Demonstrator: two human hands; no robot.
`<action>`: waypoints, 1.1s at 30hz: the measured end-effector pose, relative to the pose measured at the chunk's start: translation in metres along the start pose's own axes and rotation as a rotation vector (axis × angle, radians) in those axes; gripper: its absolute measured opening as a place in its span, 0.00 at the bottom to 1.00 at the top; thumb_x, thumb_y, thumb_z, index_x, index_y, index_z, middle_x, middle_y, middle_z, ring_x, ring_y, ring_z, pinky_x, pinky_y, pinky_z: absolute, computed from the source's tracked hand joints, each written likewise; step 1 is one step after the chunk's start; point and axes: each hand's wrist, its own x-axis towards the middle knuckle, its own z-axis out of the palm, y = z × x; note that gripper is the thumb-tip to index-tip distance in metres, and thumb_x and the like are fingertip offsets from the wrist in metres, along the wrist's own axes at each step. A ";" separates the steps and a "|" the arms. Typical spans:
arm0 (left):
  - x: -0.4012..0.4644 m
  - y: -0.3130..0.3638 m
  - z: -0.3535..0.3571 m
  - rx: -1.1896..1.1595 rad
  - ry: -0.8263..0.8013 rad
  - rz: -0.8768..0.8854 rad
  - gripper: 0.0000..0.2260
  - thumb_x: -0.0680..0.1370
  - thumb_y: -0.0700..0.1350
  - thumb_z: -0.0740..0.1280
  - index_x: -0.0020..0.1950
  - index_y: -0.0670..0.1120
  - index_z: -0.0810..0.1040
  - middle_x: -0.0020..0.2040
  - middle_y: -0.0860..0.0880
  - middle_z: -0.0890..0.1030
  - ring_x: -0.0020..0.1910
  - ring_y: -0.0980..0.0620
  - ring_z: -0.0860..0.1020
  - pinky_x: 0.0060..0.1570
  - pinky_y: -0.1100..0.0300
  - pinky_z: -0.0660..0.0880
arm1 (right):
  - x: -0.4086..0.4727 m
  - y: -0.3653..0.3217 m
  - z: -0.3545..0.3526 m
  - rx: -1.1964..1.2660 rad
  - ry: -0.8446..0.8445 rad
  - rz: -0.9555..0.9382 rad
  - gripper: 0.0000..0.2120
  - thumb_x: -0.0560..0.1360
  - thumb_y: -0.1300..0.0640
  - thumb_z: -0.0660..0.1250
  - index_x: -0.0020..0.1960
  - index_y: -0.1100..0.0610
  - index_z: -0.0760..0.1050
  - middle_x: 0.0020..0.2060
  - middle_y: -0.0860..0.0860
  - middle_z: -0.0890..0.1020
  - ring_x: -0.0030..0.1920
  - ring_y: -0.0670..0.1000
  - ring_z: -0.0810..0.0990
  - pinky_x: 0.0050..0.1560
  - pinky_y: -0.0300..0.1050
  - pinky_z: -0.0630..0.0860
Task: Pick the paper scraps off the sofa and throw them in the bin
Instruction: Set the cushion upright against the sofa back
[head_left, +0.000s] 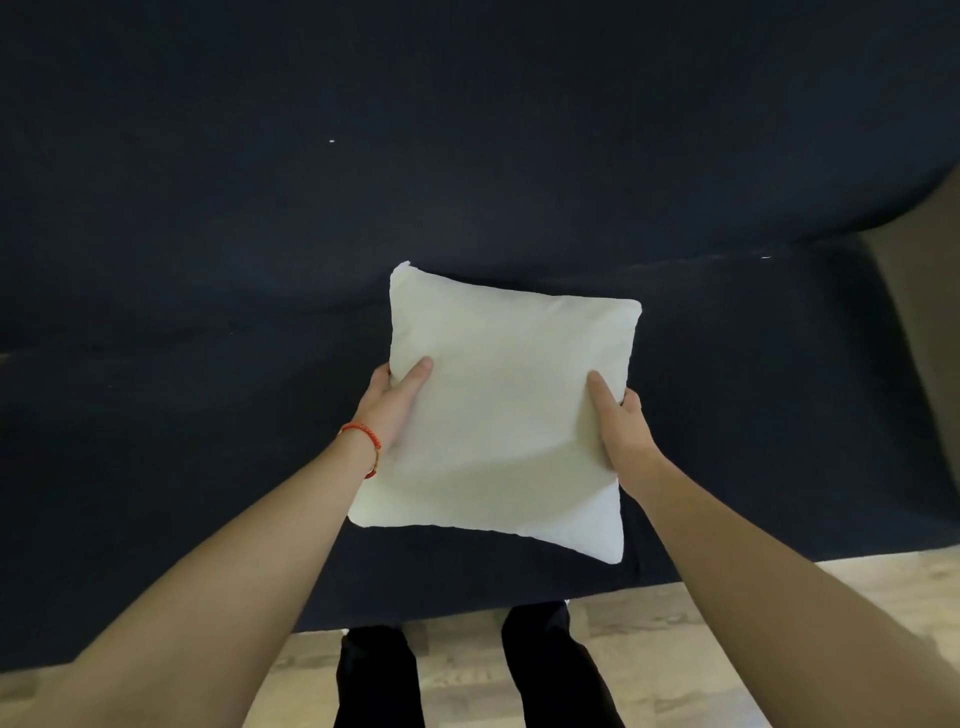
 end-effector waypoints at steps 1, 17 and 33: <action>-0.004 0.001 0.000 -0.026 0.000 0.007 0.27 0.78 0.67 0.68 0.72 0.56 0.68 0.59 0.58 0.79 0.57 0.54 0.80 0.54 0.54 0.75 | -0.003 -0.002 0.000 0.000 0.005 -0.004 0.37 0.77 0.30 0.64 0.79 0.48 0.62 0.64 0.47 0.78 0.62 0.55 0.78 0.65 0.57 0.75; -0.105 0.026 -0.098 -0.240 0.038 0.190 0.18 0.81 0.56 0.71 0.69 0.58 0.74 0.61 0.56 0.85 0.58 0.55 0.84 0.48 0.62 0.79 | -0.116 -0.077 0.040 0.067 -0.091 -0.279 0.32 0.76 0.31 0.68 0.75 0.43 0.68 0.63 0.43 0.80 0.62 0.50 0.81 0.68 0.58 0.77; -0.071 0.066 -0.154 -0.182 0.046 0.304 0.31 0.78 0.67 0.67 0.77 0.61 0.62 0.67 0.59 0.78 0.63 0.57 0.78 0.66 0.45 0.77 | -0.115 -0.152 0.097 0.072 -0.149 -0.464 0.37 0.71 0.26 0.68 0.75 0.39 0.63 0.64 0.42 0.79 0.64 0.50 0.79 0.69 0.62 0.76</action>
